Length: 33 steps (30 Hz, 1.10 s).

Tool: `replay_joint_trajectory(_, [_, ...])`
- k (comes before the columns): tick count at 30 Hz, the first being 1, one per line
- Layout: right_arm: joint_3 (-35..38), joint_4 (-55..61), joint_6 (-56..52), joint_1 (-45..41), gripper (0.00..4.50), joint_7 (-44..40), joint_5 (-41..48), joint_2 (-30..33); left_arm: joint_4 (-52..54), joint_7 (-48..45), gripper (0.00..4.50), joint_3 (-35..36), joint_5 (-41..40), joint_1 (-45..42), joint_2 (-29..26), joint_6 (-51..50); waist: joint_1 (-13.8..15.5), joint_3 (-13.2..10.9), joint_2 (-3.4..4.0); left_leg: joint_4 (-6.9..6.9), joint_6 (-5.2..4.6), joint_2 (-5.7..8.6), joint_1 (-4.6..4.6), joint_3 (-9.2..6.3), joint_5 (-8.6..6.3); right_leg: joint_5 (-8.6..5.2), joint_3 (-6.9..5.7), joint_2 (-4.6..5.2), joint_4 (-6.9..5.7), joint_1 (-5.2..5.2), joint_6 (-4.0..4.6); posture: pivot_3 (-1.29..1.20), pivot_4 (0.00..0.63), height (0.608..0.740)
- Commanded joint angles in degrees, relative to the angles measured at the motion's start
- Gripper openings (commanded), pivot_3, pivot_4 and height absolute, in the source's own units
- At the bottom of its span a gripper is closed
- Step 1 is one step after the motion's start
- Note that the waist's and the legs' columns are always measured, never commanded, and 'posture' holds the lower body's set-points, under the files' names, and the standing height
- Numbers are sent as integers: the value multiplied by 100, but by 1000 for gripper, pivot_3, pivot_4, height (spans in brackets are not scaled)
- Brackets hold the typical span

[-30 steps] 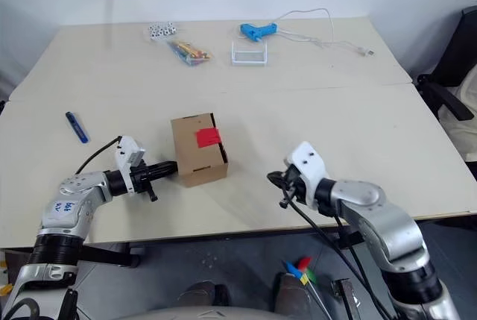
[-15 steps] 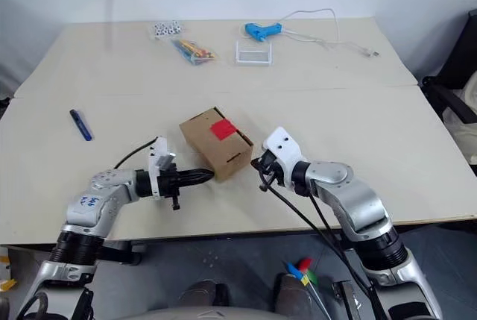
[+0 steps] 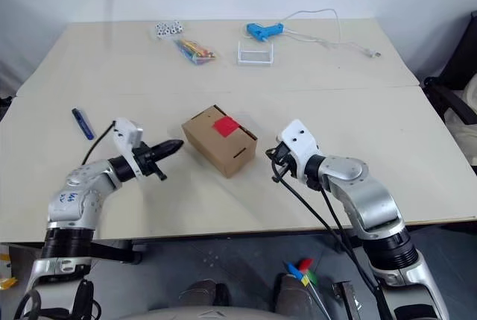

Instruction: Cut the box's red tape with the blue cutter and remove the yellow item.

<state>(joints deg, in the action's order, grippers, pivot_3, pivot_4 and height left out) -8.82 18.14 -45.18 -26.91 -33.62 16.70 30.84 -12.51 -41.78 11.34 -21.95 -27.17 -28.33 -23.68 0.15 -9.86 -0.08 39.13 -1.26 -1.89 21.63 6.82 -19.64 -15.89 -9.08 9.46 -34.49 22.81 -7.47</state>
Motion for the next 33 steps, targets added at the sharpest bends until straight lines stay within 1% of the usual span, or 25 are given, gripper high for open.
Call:
replay_joint_trajectory(1, [100,319,-94,77,28,105,39,-67,-690,511,0,307,197,-614,-74,532,-6,-3,-5,0,0,0,0,0,0,0,0,0,0,0,0,0,150,740])
replay_joint_trajectory(5, [14,311,-133,65,28,212,-2,-212,-1882,448,0,153,494,-1215,-29,1221,-30,-3,-6,0,0,3,1,7,0,0,-2,0,-1,0,-1,0,150,740])
replay_joint_trajectory(10, [-31,403,-251,120,28,440,-52,-425,-3742,205,0,-25,847,-2145,106,2320,-39,-7,-11,-2,2,3,4,32,1,0,-13,-2,0,0,-1,0,150,740])
replay_joint_trajectory(13, [-77,444,-277,174,28,558,-90,-524,-4421,-36,0,-109,935,-2522,268,2653,-38,-7,-12,-2,3,4,8,32,1,0,-16,-2,3,1,-1,0,150,740])
replay_joint_trajectory(16, [-157,426,-265,186,28,602,-111,-604,-4792,-330,0,-187,1000,-2744,400,2794,-41,-7,-13,-2,3,6,11,29,1,0,-18,-2,3,1,-3,0,150,740])
replay_joint_trajectory(20, [-269,399,-201,144,28,609,-167,-679,-4988,-704,0,-218,1000,-2863,475,2845,-58,-8,-14,-3,3,6,12,28,1,-1,-20,-2,3,2,-5,0,150,740])
replay_joint_trajectory(22, [-328,322,-192,27,28,629,-208,-773,-4879,-994,0,-312,1016,-2816,506,2808,-81,-8,-14,-3,3,6,12,28,1,-1,-19,-2,3,3,-6,0,150,740])
replay_joint_trajectory(26, [-361,384,-334,-158,28,614,-194,-911,-4365,-1562,0,-560,1042,-2550,532,2606,-146,-8,-14,-3,3,5,13,27,1,-2,-19,-2,3,3,-6,0,150,740])
replay_joint_trajectory(29, [-374,550,-462,-132,28,548,-163,-869,-4017,-1659,0,-651,1066,-2381,536,2470,-164,-8,-14,-3,3,6,15,21,1,-2,-20,-2,2,3,-6,0,150,740])
replay_joint_trajectory(33, [-341,894,-753,13,28,528,-112,-719,-3295,-1688,0,-751,982,-2031,605,2105,-161,-8,-14,-3,3,6,17,15,1,-1,-21,-2,2,3,-6,0,150,740])
